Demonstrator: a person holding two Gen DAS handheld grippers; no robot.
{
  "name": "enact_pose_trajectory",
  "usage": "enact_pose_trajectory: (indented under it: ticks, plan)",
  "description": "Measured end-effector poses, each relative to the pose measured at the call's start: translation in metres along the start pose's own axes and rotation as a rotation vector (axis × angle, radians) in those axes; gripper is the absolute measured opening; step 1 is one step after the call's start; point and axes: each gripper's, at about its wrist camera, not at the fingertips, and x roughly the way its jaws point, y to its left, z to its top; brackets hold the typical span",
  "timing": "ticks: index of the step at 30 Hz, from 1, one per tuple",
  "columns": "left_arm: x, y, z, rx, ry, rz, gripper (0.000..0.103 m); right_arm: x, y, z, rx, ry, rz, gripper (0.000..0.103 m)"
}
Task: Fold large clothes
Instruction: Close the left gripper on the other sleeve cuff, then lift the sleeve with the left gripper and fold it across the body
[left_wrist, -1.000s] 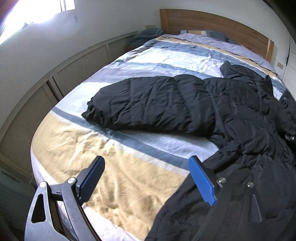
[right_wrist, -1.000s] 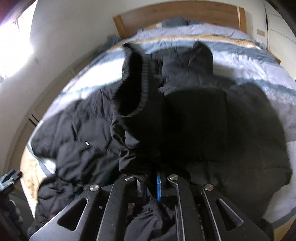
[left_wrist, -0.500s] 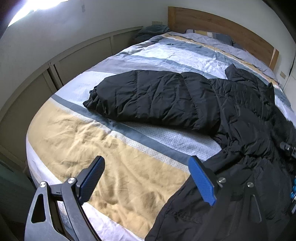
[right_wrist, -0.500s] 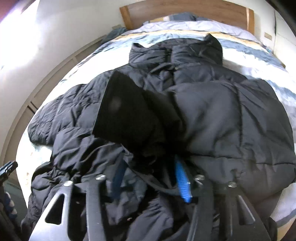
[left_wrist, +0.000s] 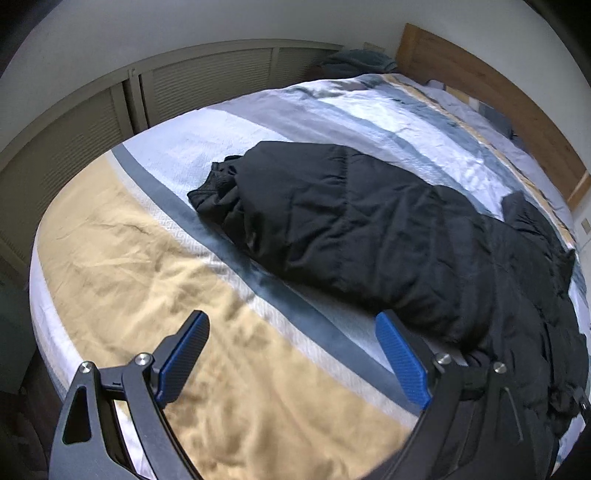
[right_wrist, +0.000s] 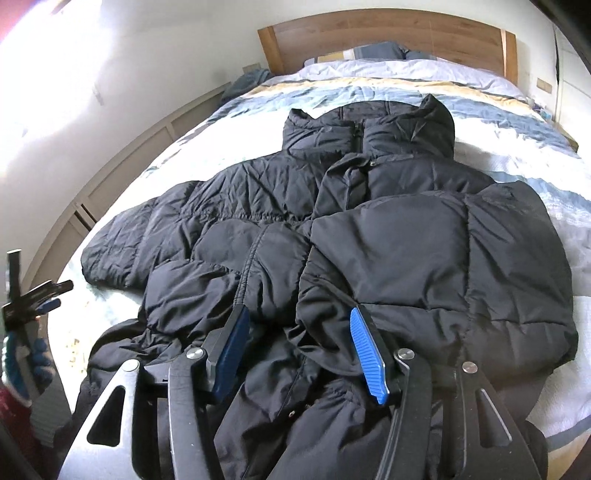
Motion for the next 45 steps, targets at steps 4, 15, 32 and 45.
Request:
enact_pose_trajectory:
  ticks: [4, 15, 32, 45]
  plan:
    - [0.021, 0.012, 0.012, -0.063, 0.009, 0.012, 0.092, -0.006, 0.000, -0.002, 0.000, -0.001, 0.008, 0.056]
    - [0.072, 0.038, 0.023, -0.368, 0.086, -0.168, 0.086, -0.008, -0.003, -0.002, -0.006, 0.007, 0.016, 0.056]
    - [0.110, 0.031, 0.063, -0.538, 0.057, -0.365, 0.017, 0.003, -0.011, -0.002, -0.013, 0.032, 0.028, 0.056]
    - [0.035, -0.039, 0.091, -0.369, -0.030, -0.550, 0.013, -0.011, -0.026, -0.008, 0.026, -0.006, 0.044, 0.056]
